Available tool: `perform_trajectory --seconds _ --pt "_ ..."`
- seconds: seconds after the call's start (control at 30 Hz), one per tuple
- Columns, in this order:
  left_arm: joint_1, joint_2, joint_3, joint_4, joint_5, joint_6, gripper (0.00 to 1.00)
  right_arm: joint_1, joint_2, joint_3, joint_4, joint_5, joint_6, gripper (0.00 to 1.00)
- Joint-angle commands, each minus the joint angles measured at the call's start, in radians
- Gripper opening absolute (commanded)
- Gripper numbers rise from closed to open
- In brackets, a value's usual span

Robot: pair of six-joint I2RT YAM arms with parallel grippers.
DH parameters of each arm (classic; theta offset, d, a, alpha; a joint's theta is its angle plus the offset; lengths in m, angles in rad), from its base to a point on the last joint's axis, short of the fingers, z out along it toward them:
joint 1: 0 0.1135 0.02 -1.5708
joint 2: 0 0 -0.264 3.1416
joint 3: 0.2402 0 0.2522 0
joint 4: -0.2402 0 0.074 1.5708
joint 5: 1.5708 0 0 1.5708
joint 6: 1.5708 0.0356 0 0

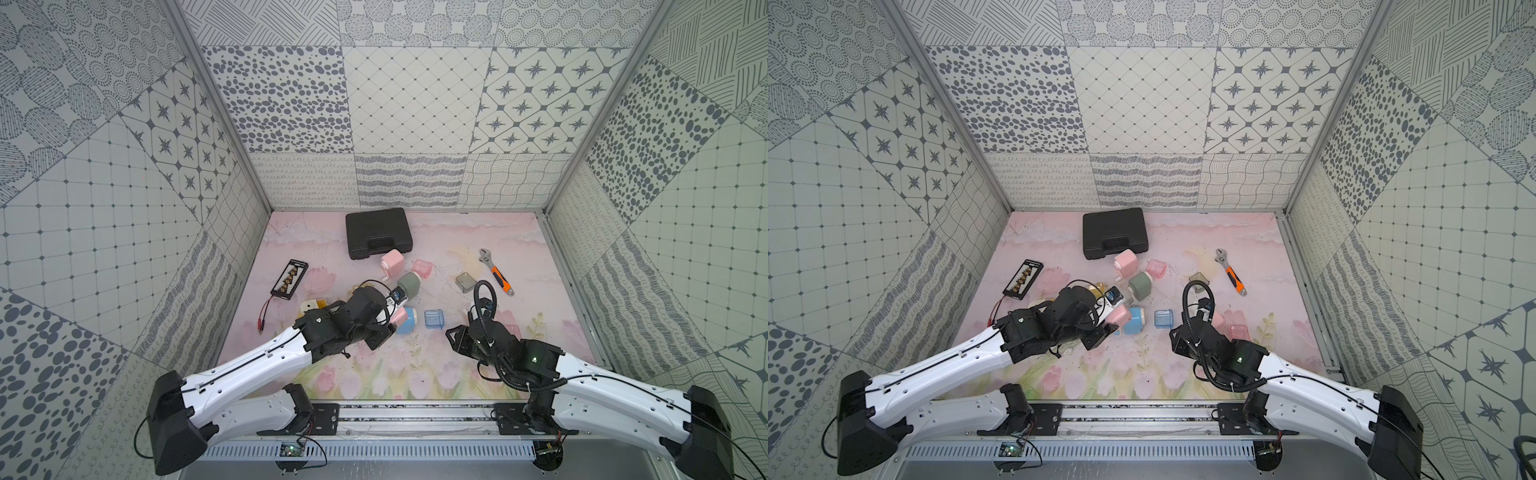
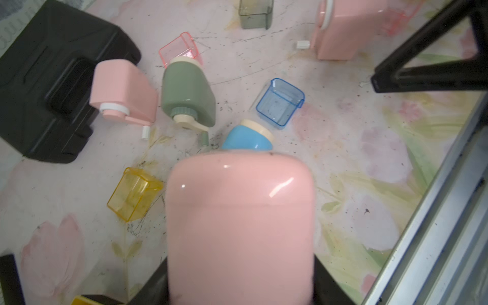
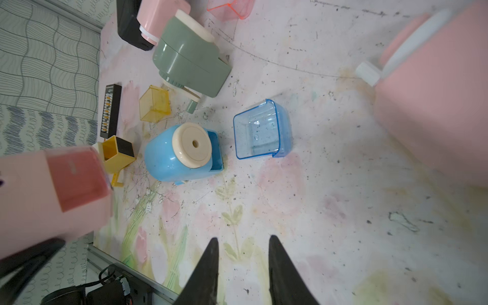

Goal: Put the tray back into the pencil sharpener
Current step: Place the pencil sharpener at the center of the board.

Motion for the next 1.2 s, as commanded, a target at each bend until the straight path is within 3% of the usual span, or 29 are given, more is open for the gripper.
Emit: perform_trajectory --seconds 0.0,0.2,0.3,0.43,0.6,0.73,1.17 --pt "0.106 -0.010 0.036 -0.067 -0.172 -0.185 0.00 0.003 0.017 0.051 0.029 0.001 -0.023 0.34" --pt "0.262 -0.016 0.037 -0.008 -0.158 -0.199 0.00 0.003 0.027 0.055 0.038 0.005 -0.030 0.34" --pt "0.383 0.011 0.053 0.002 -0.088 -0.226 0.00 0.003 0.034 0.057 0.043 0.003 -0.031 0.34" --pt "0.530 0.099 0.084 0.013 0.016 -0.282 0.00 0.003 0.044 0.060 0.054 0.004 -0.040 0.34" --pt "0.626 0.218 0.115 0.059 0.012 -0.284 0.00 0.003 0.049 0.062 0.053 0.003 -0.045 0.34" --pt "0.665 0.312 0.155 0.079 0.026 -0.310 0.00 0.004 0.051 0.060 0.056 0.004 -0.046 0.34" --pt "0.665 0.547 0.250 0.166 0.008 -0.308 0.00 0.003 0.068 0.057 0.071 0.000 -0.050 0.34"
